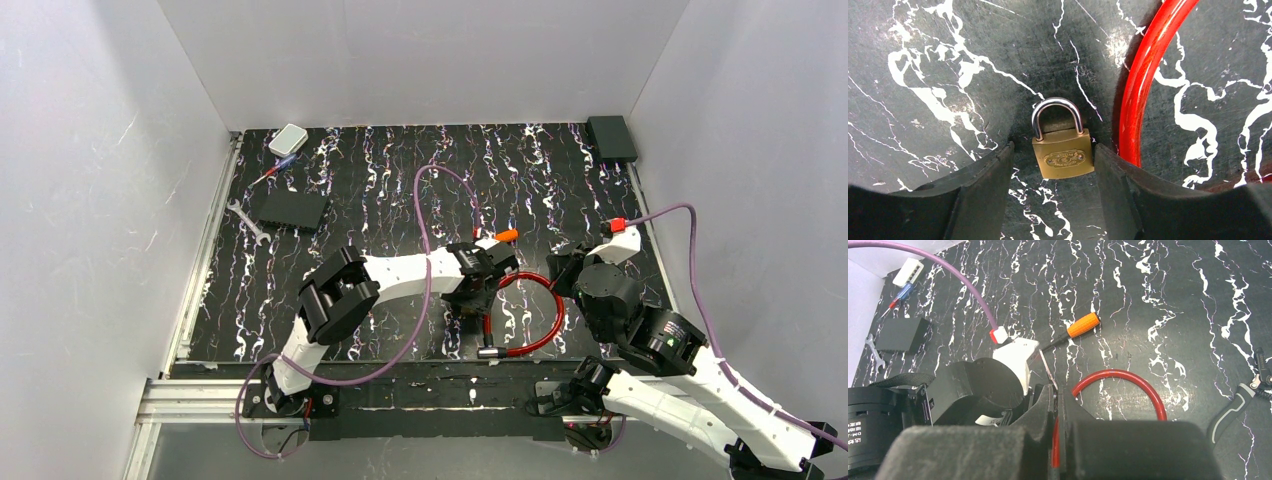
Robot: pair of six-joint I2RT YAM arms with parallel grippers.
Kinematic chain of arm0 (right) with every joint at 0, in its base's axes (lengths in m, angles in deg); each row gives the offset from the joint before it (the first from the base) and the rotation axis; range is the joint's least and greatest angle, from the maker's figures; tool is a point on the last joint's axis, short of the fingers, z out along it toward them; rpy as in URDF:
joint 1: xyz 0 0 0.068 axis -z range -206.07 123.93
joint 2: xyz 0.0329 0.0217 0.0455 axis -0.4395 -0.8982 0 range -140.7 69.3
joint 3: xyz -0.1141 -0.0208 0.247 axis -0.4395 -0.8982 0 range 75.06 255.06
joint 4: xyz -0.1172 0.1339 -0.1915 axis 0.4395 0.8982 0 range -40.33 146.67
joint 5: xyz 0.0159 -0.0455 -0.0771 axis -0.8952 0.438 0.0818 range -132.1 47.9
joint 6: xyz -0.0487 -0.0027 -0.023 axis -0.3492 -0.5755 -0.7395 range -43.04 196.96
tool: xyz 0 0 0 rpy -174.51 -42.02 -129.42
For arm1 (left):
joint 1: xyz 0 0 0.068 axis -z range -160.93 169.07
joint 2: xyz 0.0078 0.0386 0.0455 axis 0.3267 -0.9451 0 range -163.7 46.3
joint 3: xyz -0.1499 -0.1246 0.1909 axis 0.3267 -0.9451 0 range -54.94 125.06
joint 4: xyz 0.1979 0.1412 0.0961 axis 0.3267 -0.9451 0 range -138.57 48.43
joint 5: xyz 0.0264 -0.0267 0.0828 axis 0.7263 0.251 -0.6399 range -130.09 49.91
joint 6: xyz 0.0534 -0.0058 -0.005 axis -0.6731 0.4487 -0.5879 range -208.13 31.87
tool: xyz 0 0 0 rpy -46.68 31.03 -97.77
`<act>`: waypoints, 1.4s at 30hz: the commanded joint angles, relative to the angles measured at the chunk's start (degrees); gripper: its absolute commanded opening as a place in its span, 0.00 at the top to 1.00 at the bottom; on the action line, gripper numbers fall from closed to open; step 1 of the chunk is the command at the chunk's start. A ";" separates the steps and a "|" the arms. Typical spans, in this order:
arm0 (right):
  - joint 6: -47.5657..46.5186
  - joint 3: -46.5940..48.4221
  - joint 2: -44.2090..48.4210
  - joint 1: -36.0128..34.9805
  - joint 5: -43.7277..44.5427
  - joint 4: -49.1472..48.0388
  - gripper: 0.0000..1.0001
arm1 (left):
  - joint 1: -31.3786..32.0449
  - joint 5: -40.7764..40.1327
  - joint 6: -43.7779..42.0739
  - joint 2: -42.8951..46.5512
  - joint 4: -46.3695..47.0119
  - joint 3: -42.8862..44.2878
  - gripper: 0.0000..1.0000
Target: Unlock with the key
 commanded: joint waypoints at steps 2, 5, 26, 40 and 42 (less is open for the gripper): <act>-0.64 0.43 -0.06 0.03 0.63 -2.31 0.99 | -0.13 -1.68 1.65 -1.03 -1.89 0.72 0.45; -0.61 0.43 -0.15 0.03 0.57 -2.45 0.99 | -0.13 -1.03 2.03 -1.37 -1.89 0.85 0.50; -0.16 -0.17 -0.85 0.03 -0.36 -3.28 0.99 | -0.13 -1.12 3.93 -4.05 -2.52 1.50 0.50; 1.12 0.23 -1.91 0.03 -1.13 -2.65 0.99 | -0.18 -2.72 2.19 -3.11 -3.82 1.61 1.00; 1.62 0.34 -1.90 0.03 -1.12 -2.35 0.99 | -0.29 -1.81 1.46 -0.93 -1.70 -0.10 1.00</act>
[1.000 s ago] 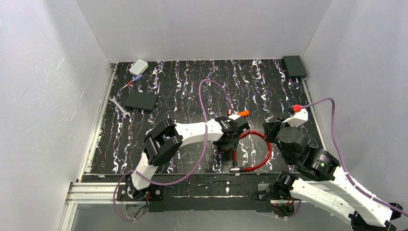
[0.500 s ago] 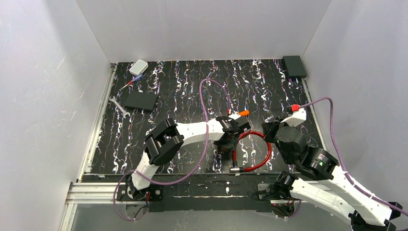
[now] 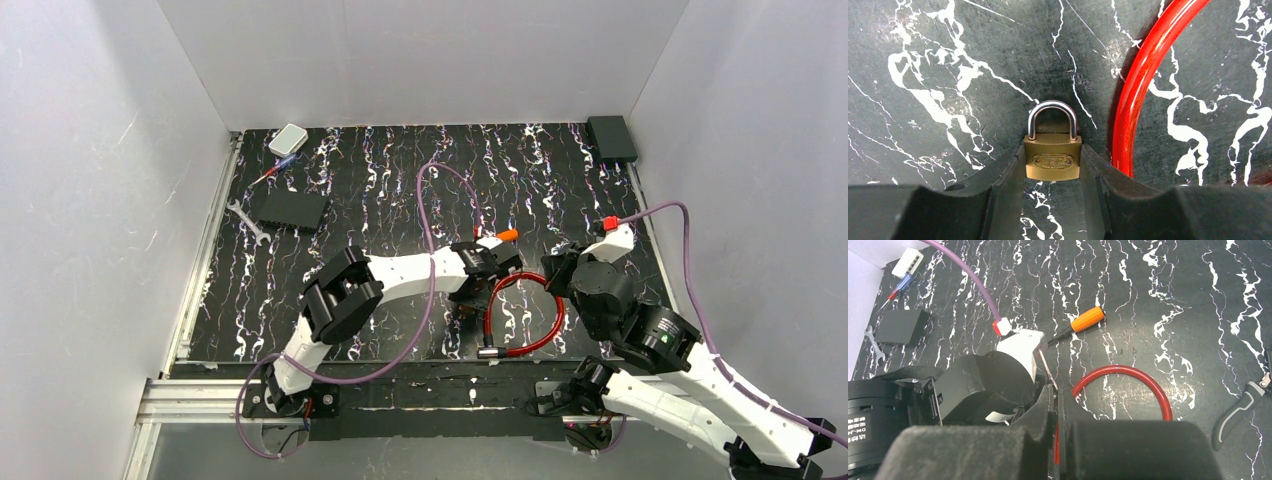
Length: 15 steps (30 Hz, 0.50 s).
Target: Unlock with the key
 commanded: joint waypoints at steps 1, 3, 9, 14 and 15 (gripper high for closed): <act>1.34 0.47 -0.69 0.03 0.25 -1.92 0.99 | -0.40 0.21 -1.92 2.59 1.77 -4.63 1.00; -0.33 -0.35 -0.25 0.05 -2.48 -3.75 0.99 | -0.82 1.50 -3.18 5.85 6.36 -8.83 1.00; -3.66 -1.42 -0.67 0.03 -8.29 -8.06 0.99 | -2.36 2.14 -5.86 15.54 15.58 -17.76 1.00; -2.40 -2.02 -0.50 0.03 -7.64 -9.79 0.99 | -3.49 2.41 -8.96 23.35 18.29 -20.88 1.00; -2.07 -2.13 -0.29 0.03 -7.16 -10.13 0.99 | -4.19 4.47 -9.26 24.84 19.45 -21.66 1.00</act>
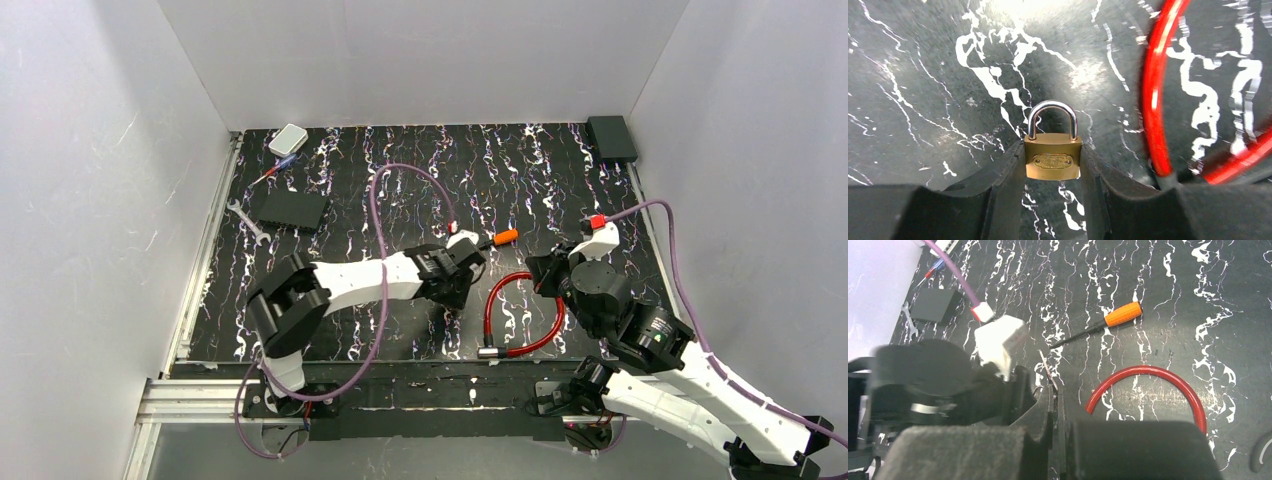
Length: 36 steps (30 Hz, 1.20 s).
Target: Unlock with the key
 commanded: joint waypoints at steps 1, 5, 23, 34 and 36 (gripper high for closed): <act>0.61 -0.56 0.35 0.03 0.89 -4.87 0.99 | -2.51 4.91 -3.11 10.97 6.57 -2.29 1.00; 1.45 -0.04 -0.29 0.03 1.75 -5.49 0.99 | -8.87 16.27 -0.73 14.56 8.55 -4.01 1.00; 5.50 -2.29 -4.36 0.03 -0.31 -12.25 0.99 | -18.08 16.47 17.29 18.76 0.23 6.79 1.00; 8.15 -3.88 -10.83 0.05 -5.97 -19.91 0.99 | -20.70 13.39 30.18 21.51 1.52 5.12 1.00; 8.31 -3.84 -12.86 0.03 -7.67 -22.15 0.99 | -21.46 13.05 31.34 23.13 2.09 4.10 1.00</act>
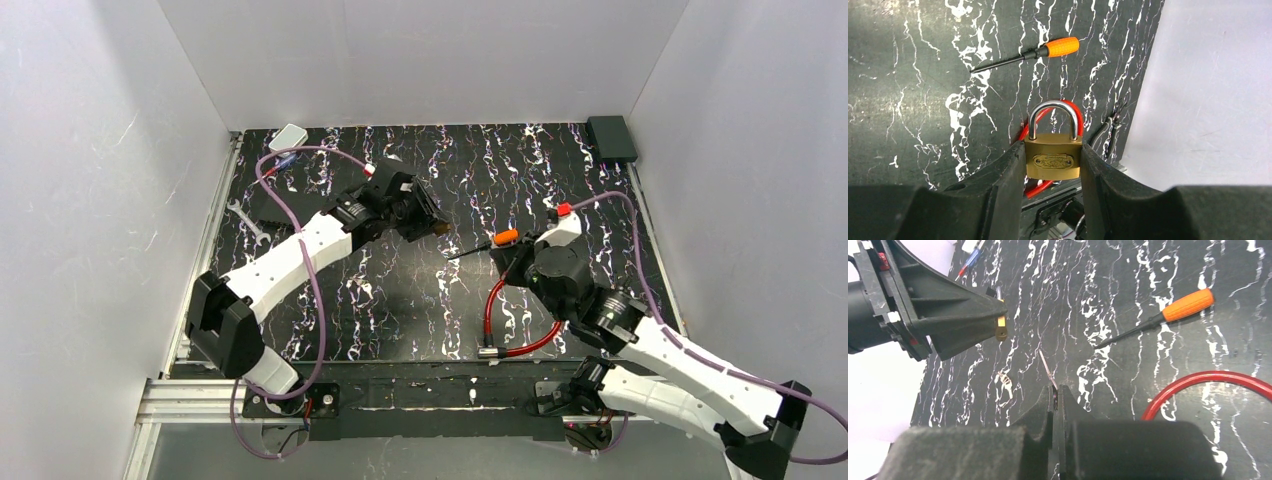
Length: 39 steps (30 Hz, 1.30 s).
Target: Unlock with the key
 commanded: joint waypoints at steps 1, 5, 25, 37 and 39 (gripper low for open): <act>1.31 -0.78 -3.91 0.00 -4.09 -8.09 0.99 | -1.70 -1.83 4.83 6.20 1.09 -1.73 1.00; 1.35 -0.21 -8.16 -0.06 -6.81 -11.52 0.99 | -4.49 0.58 9.07 7.52 -1.64 -2.79 1.00; -2.05 7.55 -21.09 -0.85 -11.55 -18.03 0.99 | -8.85 19.96 12.13 1.67 -0.50 -1.62 1.00; -0.17 8.70 -23.44 -0.85 -11.42 -16.84 0.99 | -8.85 15.47 11.21 3.76 1.08 -3.47 1.00; 0.36 9.06 -23.84 -0.85 -11.37 -16.63 0.99 | -8.85 15.23 11.00 3.74 1.10 -3.47 1.00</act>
